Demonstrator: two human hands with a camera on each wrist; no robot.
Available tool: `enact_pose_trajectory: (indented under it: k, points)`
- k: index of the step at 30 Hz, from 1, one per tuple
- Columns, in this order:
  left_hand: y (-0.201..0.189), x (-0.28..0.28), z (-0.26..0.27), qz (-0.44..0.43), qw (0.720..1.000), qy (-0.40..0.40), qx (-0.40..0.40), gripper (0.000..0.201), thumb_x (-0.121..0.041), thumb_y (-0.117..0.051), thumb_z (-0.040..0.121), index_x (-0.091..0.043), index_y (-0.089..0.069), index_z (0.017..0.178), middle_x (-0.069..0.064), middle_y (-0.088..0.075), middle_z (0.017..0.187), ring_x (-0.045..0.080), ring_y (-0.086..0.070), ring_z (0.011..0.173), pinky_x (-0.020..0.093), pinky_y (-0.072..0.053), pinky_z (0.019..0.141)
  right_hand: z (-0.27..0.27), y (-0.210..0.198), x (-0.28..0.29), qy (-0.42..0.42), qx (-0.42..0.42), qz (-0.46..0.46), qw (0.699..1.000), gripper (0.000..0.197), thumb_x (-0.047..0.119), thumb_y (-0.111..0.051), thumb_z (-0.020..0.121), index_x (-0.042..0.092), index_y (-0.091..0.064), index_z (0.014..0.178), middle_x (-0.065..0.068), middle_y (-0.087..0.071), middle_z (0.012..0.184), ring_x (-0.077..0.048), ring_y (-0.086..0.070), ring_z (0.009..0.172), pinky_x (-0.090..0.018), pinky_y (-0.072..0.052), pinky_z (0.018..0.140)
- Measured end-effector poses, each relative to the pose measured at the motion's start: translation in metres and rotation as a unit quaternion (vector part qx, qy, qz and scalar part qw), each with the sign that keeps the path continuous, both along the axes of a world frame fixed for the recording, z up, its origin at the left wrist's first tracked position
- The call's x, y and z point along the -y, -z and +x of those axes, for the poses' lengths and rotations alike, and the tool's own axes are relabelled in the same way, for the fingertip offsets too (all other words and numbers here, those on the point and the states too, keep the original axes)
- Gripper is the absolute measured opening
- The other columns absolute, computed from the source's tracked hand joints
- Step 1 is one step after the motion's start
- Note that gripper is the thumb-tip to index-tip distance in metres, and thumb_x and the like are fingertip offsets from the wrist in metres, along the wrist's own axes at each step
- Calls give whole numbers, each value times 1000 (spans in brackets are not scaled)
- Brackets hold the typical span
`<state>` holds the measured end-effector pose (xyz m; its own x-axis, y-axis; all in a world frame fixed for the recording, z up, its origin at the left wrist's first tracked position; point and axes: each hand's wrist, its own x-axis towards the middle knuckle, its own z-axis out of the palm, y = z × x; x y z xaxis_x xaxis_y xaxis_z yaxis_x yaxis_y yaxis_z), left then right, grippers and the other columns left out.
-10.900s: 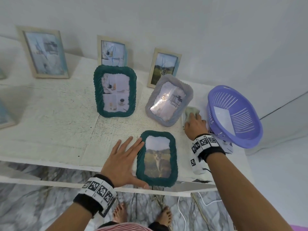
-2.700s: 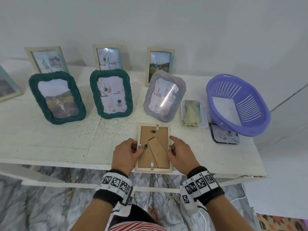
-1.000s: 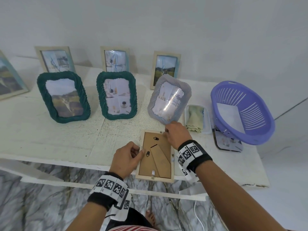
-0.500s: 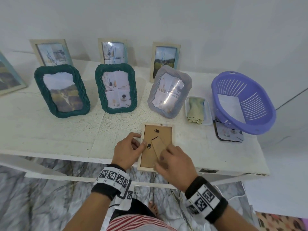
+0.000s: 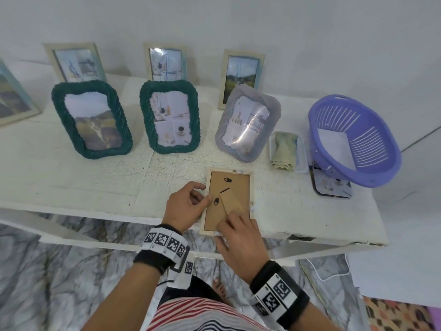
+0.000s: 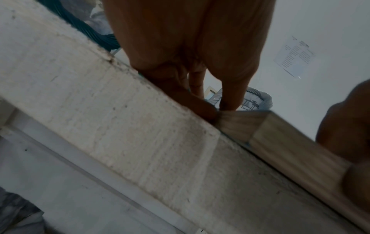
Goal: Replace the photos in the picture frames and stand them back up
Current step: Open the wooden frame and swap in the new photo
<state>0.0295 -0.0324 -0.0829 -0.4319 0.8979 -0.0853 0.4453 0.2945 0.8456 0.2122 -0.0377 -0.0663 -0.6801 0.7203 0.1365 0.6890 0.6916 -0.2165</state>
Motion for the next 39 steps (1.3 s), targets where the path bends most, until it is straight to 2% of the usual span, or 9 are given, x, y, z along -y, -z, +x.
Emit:
enact_pose_trajectory:
  k: [3, 7, 10, 12, 15, 22, 29, 32, 39]
  points:
    - [-1, 0, 1, 2, 1000, -2, 7, 24, -34, -75, 83, -23, -64, 103, -8, -66, 75, -5, -58, 64, 5, -42, 58, 4, -1, 1, -36, 22, 48, 998, 13, 19, -72, 75, 18, -61, 81, -4, -57, 89, -24, -51, 80, -35, -40, 68]
    - [-1, 2, 1, 13, 1000, -7, 24, 24, -34, -75, 83, -25, -64, 102, -6, -66, 77, -4, -58, 64, 7, -44, 59, 7, -4, -4, -42, 24, 22, 999, 14, 32, -67, 81, 19, -62, 85, -3, -54, 92, -24, -52, 84, -35, -41, 69]
    - [1, 5, -1, 26, 998, -4, 49, 25, -34, -74, 85, -27, -62, 106, -7, -67, 82, 1, -59, 67, 12, -48, 64, 8, -11, -15, 25, -1, -12, 1000, 35, 52, -55, 83, 19, -62, 94, -1, -51, 91, -21, -46, 81, -33, -41, 67]
    - [2, 7, -2, 34, 997, 4, 63, 24, -26, -71, 87, -25, -63, 109, -6, -67, 87, 2, -59, 68, 15, -50, 65, 6, -17, -24, 87, 19, -1, 996, 44, 55, -53, 83, 14, -63, 96, -5, -53, 92, -23, -45, 79, -35, -42, 66]
    - [2, 9, -4, 37, 997, 16, 70, 25, -16, -69, 88, -24, -63, 111, -3, -67, 90, 1, -59, 66, 10, -48, 61, -2, -21, -32, 150, 58, -6, 987, 52, 59, -55, 77, 9, -67, 87, -9, -55, 93, -28, -48, 82, -40, -45, 68]
    - [3, 9, -5, 36, 996, 16, 74, 24, -16, -69, 88, -27, -63, 108, -4, -68, 88, 4, -60, 66, 18, -54, 64, -17, -17, -39, 196, 23, -29, 980, 43, 45, -67, 66, 6, -64, 85, -10, -57, 96, -30, -52, 83, -40, -47, 67]
    - [4, 9, -6, 40, 996, 10, 78, 21, -16, -71, 86, -25, -66, 105, -5, -69, 87, 3, -60, 66, 17, -54, 68, -1, -23, -45, 199, -121, -50, 971, 36, 30, -71, 74, 2, -56, 92, -11, -54, 97, -25, -49, 83, -35, -47, 73]
    - [3, 10, -5, 42, 996, 9, 79, 21, -16, -71, 86, -24, -66, 104, -6, -69, 86, 2, -58, 66, 19, -54, 68, 22, -26, -52, 228, -125, -72, 963, 38, 34, -70, 77, 5, -55, 97, -6, -52, 100, -21, -46, 87, -29, -42, 76]
    - [4, 10, -5, 45, 996, 8, 75, 21, -14, -71, 86, -22, -66, 105, -7, -68, 85, 3, -58, 65, 24, -56, 69, 82, -17, -63, 307, -92, -129, 938, 41, 31, -69, 80, 6, -53, 108, -8, -53, 109, -25, -47, 97, -34, -40, 80]
